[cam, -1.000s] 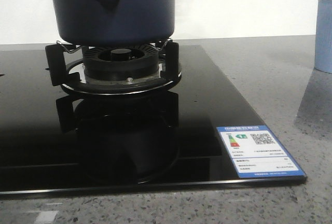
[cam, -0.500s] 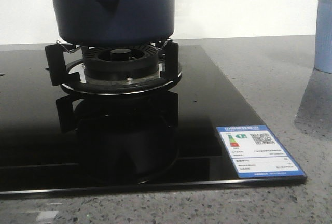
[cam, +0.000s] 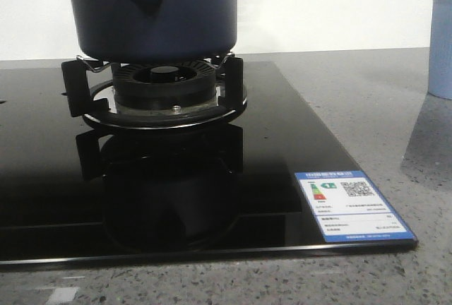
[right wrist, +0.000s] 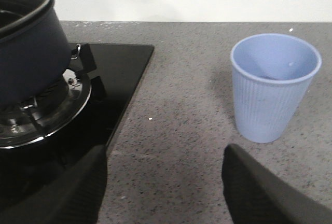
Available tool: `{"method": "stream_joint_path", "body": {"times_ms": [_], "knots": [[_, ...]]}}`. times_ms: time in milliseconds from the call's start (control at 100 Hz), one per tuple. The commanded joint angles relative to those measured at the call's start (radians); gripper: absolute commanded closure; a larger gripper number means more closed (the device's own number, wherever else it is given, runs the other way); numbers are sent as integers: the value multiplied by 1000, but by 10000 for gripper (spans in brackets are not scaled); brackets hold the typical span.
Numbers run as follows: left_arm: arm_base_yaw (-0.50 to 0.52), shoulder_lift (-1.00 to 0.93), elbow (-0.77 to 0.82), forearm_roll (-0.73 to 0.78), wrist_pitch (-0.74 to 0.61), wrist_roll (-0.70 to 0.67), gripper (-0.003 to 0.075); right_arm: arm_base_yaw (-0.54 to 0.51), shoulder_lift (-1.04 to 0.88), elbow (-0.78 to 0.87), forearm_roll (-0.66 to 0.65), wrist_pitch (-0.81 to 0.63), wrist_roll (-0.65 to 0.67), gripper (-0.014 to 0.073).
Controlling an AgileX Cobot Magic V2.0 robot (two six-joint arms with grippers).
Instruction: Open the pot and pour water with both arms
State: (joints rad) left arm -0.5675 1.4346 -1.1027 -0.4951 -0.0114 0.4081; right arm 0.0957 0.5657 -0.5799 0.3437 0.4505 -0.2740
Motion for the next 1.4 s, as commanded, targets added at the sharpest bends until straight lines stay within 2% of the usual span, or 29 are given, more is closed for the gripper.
{"method": "stream_joint_path", "body": {"times_ms": [0,300,720,1030,1240,1390], "knots": [[7,-78,-35,-3,-91,-3,352,1,9,-35,-39,-92,-12,162],[72,-202,-35,-3,-88,-3,352,-3,20,-19,-144,-133,-12,162],[125,-319,-35,7,-60,-3,352,-3,146,185,-144,-521,-6,162],[125,-321,-35,11,-40,-3,352,-10,331,194,-136,-748,-6,162],[125,-321,-35,13,-40,-3,352,-61,454,194,-102,-850,-6,162],[125,-321,-35,13,-42,-3,352,-61,520,194,-102,-928,-6,152]]}}
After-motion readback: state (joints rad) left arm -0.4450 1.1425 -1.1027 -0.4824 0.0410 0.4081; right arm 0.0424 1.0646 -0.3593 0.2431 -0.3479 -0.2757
